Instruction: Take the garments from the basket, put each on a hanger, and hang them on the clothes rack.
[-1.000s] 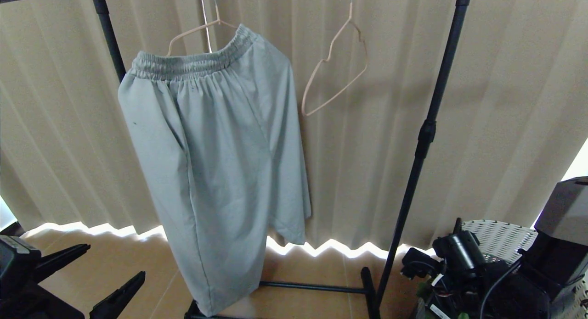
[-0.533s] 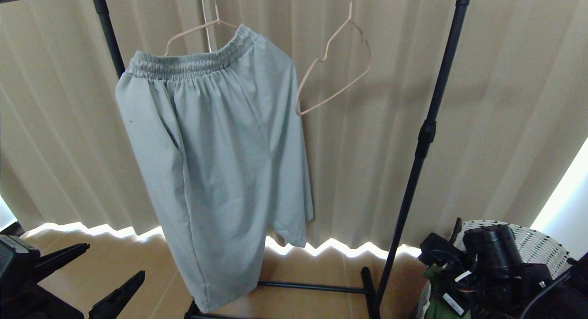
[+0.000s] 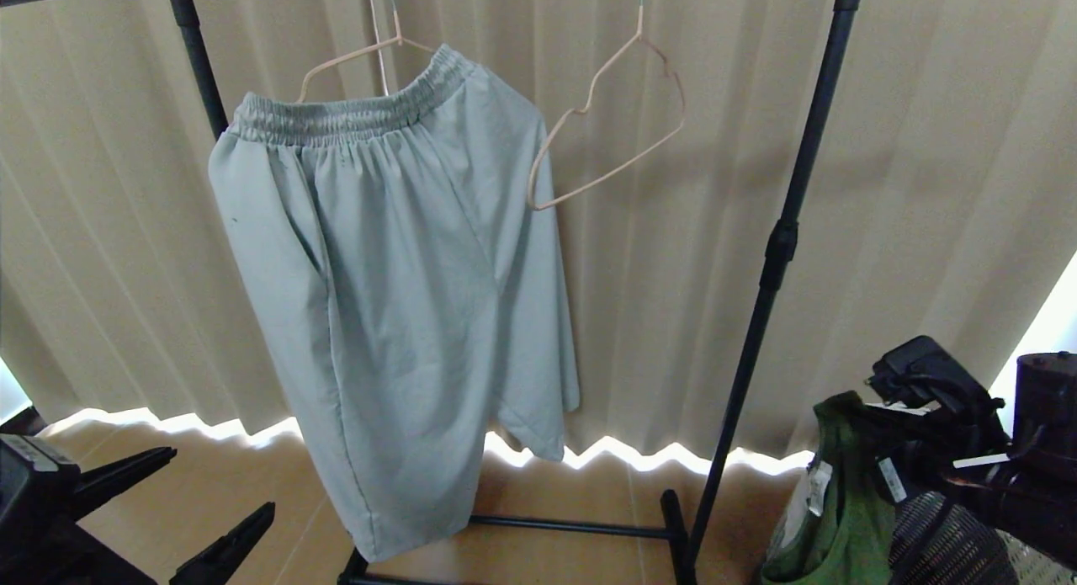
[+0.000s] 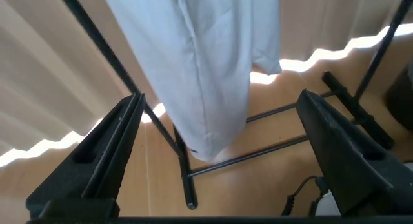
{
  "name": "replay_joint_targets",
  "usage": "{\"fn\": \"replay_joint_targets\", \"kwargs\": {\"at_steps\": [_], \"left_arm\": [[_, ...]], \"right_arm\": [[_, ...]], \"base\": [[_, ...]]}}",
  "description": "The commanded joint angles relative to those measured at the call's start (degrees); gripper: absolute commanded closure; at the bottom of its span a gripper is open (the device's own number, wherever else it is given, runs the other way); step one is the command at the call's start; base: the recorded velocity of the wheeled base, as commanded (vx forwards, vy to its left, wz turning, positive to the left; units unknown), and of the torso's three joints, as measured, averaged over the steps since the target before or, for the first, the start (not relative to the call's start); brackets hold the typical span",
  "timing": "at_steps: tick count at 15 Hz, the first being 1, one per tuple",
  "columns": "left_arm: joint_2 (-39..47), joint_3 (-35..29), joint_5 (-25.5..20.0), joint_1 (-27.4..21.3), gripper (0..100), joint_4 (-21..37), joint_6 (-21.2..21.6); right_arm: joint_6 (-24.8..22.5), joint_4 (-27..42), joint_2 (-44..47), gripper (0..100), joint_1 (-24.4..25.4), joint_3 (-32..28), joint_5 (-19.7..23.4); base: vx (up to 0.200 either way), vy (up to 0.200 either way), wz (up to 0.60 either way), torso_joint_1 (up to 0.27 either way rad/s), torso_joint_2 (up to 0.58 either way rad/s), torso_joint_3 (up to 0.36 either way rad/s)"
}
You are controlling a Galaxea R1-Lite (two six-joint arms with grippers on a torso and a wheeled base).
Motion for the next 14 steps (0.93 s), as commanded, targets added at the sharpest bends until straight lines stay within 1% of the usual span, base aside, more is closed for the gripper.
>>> {"fn": "replay_joint_targets", "kwargs": {"at_steps": [1, 2, 4, 5, 7, 8, 9, 10, 11, 12, 14], "left_arm": [[-1.27, -0.14, 0.09, -4.13, 0, -0.11, -0.17], [-2.23, 0.12, 0.0, -5.8, 0, -0.03, -0.17], [-3.02, 0.3, 0.0, -9.75, 0, 0.15, -0.17], [-2.94, 0.04, 0.0, -11.86, 0, 0.15, -0.08], [-2.85, -2.42, -0.08, -18.45, 0, 0.15, -0.17], [-2.76, -3.04, -0.08, -19.51, 0, 0.15, -0.17], [-1.71, -5.15, 0.0, -22.41, 0, 0.24, -0.08], [-1.71, -5.15, 0.0, -22.41, 0, 0.24, -0.08], [2.34, -8.93, -0.08, -26.37, 0, 0.15, -0.43], [4.36, -10.95, -0.35, -28.91, 0, 0.15, -0.96], [8.84, -14.73, -0.88, -33.22, 0, 0.15, -4.21]], "right_arm": [[2.97, -0.05, -7.48, 100, 0.3, -1.25, 0.75], [3.67, -0.05, -9.33, 100, 0.3, -1.86, 2.07], [5.34, -0.05, -12.67, 100, 0.3, -3.18, 6.73], [5.78, -0.05, -13.28, 100, 0.38, -3.27, 8.14], [7.98, -0.67, -13.99, 100, 1.88, -3.8, 11.21], [8.68, -0.67, -14.07, 100, 2.23, -4.06, 11.74], [10.71, -0.23, -14.78, 100, 3.9, -5.47, 12.53], [10.71, -0.23, -14.78, 100, 3.9, -5.47, 12.53], [11.58, -0.76, -14.69, 100, 6.89, -7.4, 13.15], [12.46, -0.84, -14.78, 100, 7.77, -8.02, 14.02], [13.69, -0.84, -14.95, 100, 8.47, -8.98, 15.52]], "base": [[0.0, 0.0, 0.0, 0.0, 0.0, 0.0], [0.0, 0.0, 0.0, 0.0, 0.0, 0.0], [0.0, 0.0, 0.0, 0.0, 0.0, 0.0], [0.0, 0.0, 0.0, 0.0, 0.0, 0.0], [0.0, 0.0, 0.0, 0.0, 0.0, 0.0], [0.0, 0.0, 0.0, 0.0, 0.0, 0.0], [0.0, 0.0, 0.0, 0.0, 0.0, 0.0], [0.0, 0.0, 0.0, 0.0, 0.0, 0.0], [0.0, 0.0, 0.0, 0.0, 0.0, 0.0], [0.0, 0.0, 0.0, 0.0, 0.0, 0.0], [0.0, 0.0, 0.0, 0.0, 0.0, 0.0]]}}
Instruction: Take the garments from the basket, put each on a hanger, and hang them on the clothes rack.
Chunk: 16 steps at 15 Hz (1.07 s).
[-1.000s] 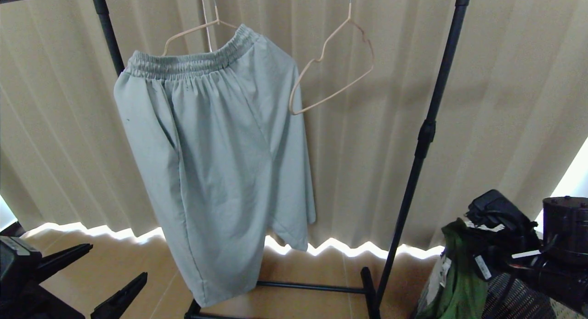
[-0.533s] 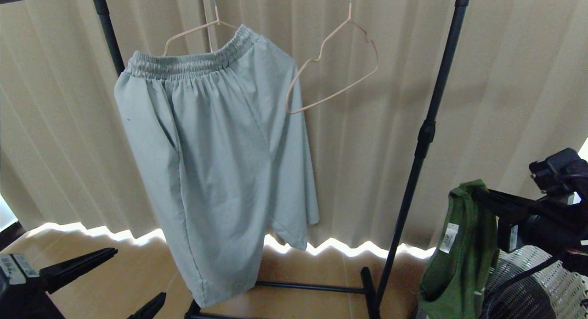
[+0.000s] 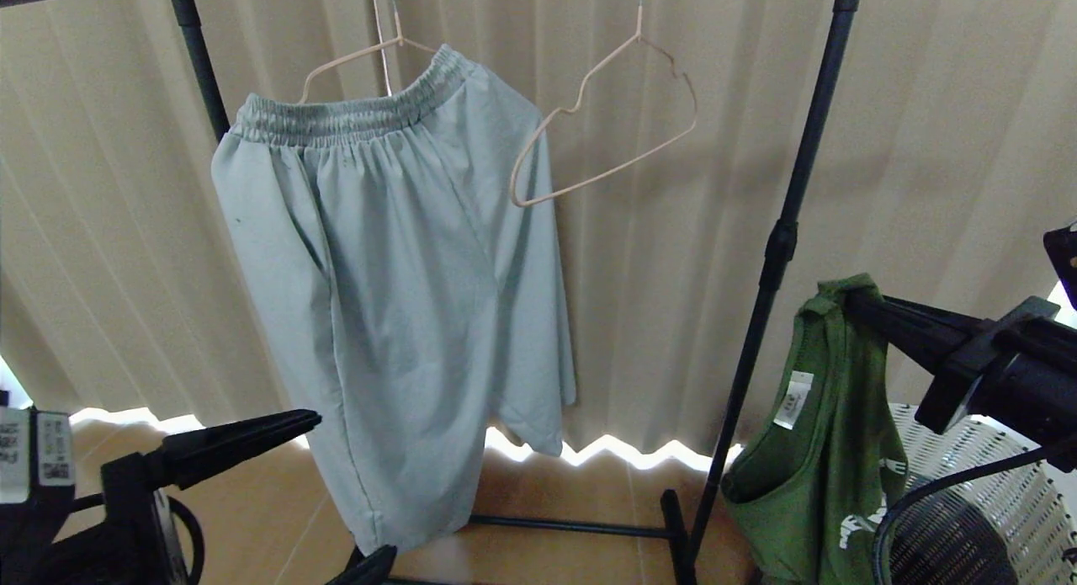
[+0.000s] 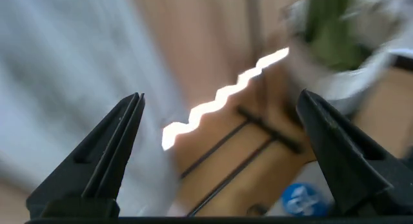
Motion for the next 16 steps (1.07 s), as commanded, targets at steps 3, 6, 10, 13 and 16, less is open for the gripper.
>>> {"fn": "replay_joint_targets", "kwargs": {"at_steps": [3, 6, 10, 13, 16], "left_arm": [[17.84, -10.39, -0.13, -7.34, 0, -0.27, -4.74], [30.58, -19.44, 0.22, -8.83, 0, -0.45, -8.69], [40.25, -26.82, -0.04, -9.98, 0, -0.45, -9.83], [46.31, -30.52, -0.31, -10.33, 0, -0.98, -10.1], [49.04, -30.52, -0.39, -11.38, 0, -6.25, -10.19]], "right_arm": [[0.79, -0.05, -1.02, 100, 1.86, -2.92, 0.92], [1.94, 0.03, -3.13, 100, 6.17, -3.45, 2.15], [2.46, 0.03, -3.92, 100, 10.91, -3.36, 3.82], [4.13, 0.03, -3.83, 100, 14.25, -4.15, 5.05], [4.13, 0.03, -3.83, 100, 15.48, -4.15, 5.05]], "base": [[0.0, 0.0, 0.0, 0.0, 0.0, 0.0], [0.0, 0.0, 0.0, 0.0, 0.0, 0.0], [0.0, 0.0, 0.0, 0.0, 0.0, 0.0], [0.0, 0.0, 0.0, 0.0, 0.0, 0.0], [0.0, 0.0, 0.0, 0.0, 0.0, 0.0]]}}
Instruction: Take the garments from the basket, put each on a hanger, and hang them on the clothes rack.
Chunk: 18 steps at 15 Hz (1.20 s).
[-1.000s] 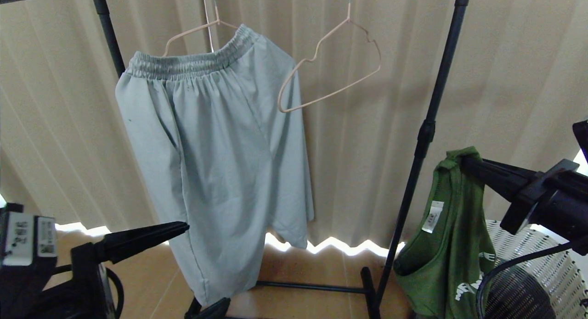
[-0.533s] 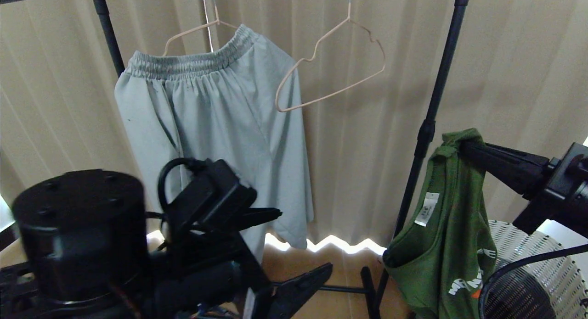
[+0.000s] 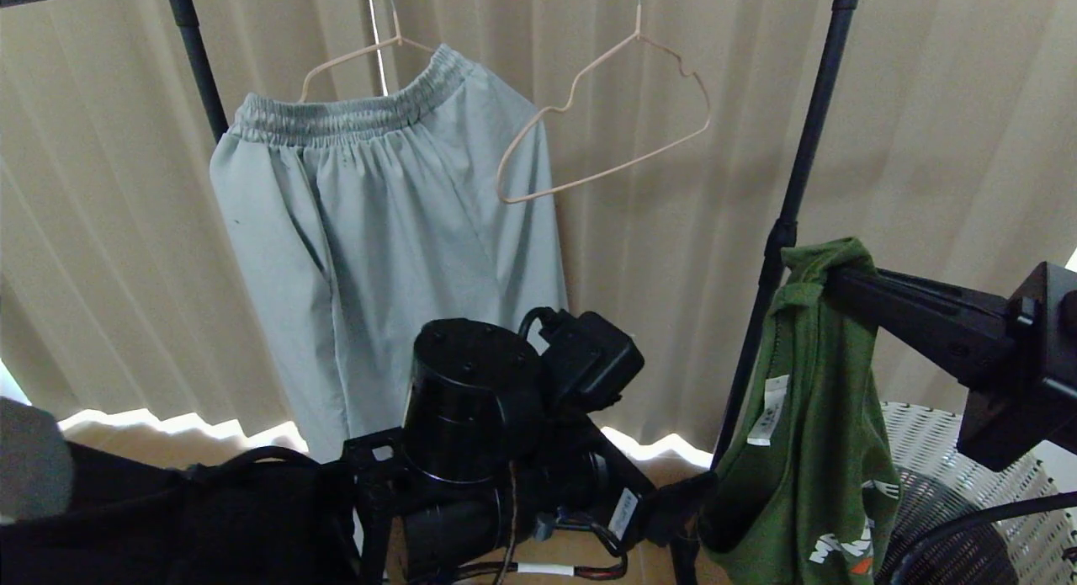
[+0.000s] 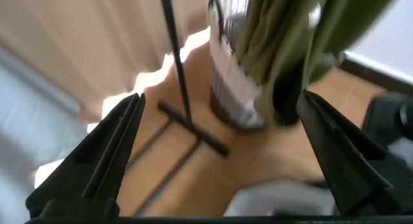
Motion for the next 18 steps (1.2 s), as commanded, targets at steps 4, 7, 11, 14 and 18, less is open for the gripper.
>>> {"fn": "replay_joint_targets", "kwargs": {"at_steps": [4, 7, 11, 14, 18], "left_arm": [[4.07, -0.13, -0.04, -0.68, 0, -2.36, -0.07], [6.09, -2.68, -0.04, -0.59, 0, -2.36, -0.16], [9.43, -5.67, 0.22, -0.59, 0, -2.01, -0.07], [9.34, -3.83, 0.22, -0.15, 0, -1.92, -0.07], [7.32, 0.22, 0.14, -0.06, 0, -1.92, 0.11]], "right_arm": [[0.05, 0.0, 0.37, 100, 1.82, -0.12, 0.06], [0.23, -0.09, -0.16, 100, 3.67, -0.47, 0.85], [1.81, -0.09, -0.77, 100, 4.9, -1.87, 0.77], [1.81, -0.09, -1.39, 100, 4.9, -2.23, 0.77], [1.81, -0.09, -1.56, 100, 4.9, -2.14, 0.77]], "base": [[0.0, 0.0, 0.0, 0.0, 0.0, 0.0], [0.0, 0.0, 0.0, 0.0, 0.0, 0.0], [0.0, 0.0, 0.0, 0.0, 0.0, 0.0], [0.0, 0.0, 0.0, 0.0, 0.0, 0.0], [0.0, 0.0, 0.0, 0.0, 0.0, 0.0]]}}
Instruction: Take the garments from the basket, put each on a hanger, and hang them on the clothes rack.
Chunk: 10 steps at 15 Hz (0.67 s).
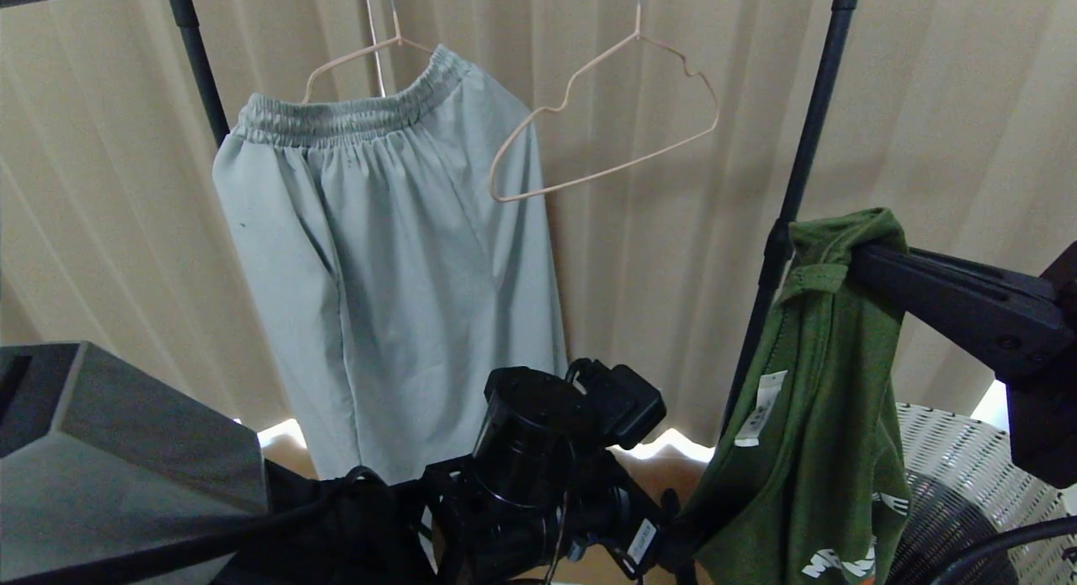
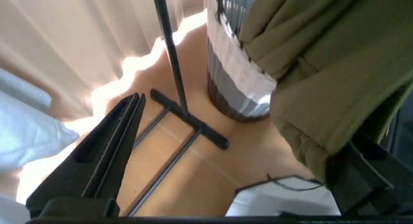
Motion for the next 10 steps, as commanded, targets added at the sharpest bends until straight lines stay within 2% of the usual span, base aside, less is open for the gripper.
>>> {"fn": "replay_joint_targets", "kwargs": {"at_steps": [1, 2, 5, 7, 8, 10], "left_arm": [[-1.88, 1.64, -0.06, 0.34, 0, -0.05, 0.06], [-2.15, 1.91, 0.03, 0.34, 100, -0.22, 0.23], [-6.98, 9.82, -0.06, 0.25, 100, -6.02, 1.82], [-13.22, 12.72, 0.12, 3.06, 100, -6.46, 3.49], [-17.88, 12.98, 0.12, 5.79, 100, -3.74, 3.75], [-28.34, 12.28, -0.15, 10.01, 100, 6.55, 3.84]], "right_arm": [[-0.01, 0.03, -0.01, 100, 0.03, -0.06, 0.01], [-0.01, 0.03, 0.07, 100, 0.03, -0.06, 0.01], [0.08, 0.12, 0.07, 100, -0.32, 0.38, -0.08], [0.08, 0.39, 0.78, 100, -0.41, 0.56, -0.17], [0.08, 0.47, 1.83, 100, -0.41, 0.65, -0.25], [-0.01, 0.03, 4.56, 100, -1.72, 1.53, -0.34]], "base": [[0.0, 0.0, 0.0, 0.0, 0.0, 0.0], [0.0, 0.0, 0.0, 0.0, 0.0, 0.0], [0.0, 0.0, 0.0, 0.0, 0.0, 0.0], [0.0, 0.0, 0.0, 0.0, 0.0, 0.0], [0.0, 0.0, 0.0, 0.0, 0.0, 0.0], [0.0, 0.0, 0.0, 0.0, 0.0, 0.0]]}}
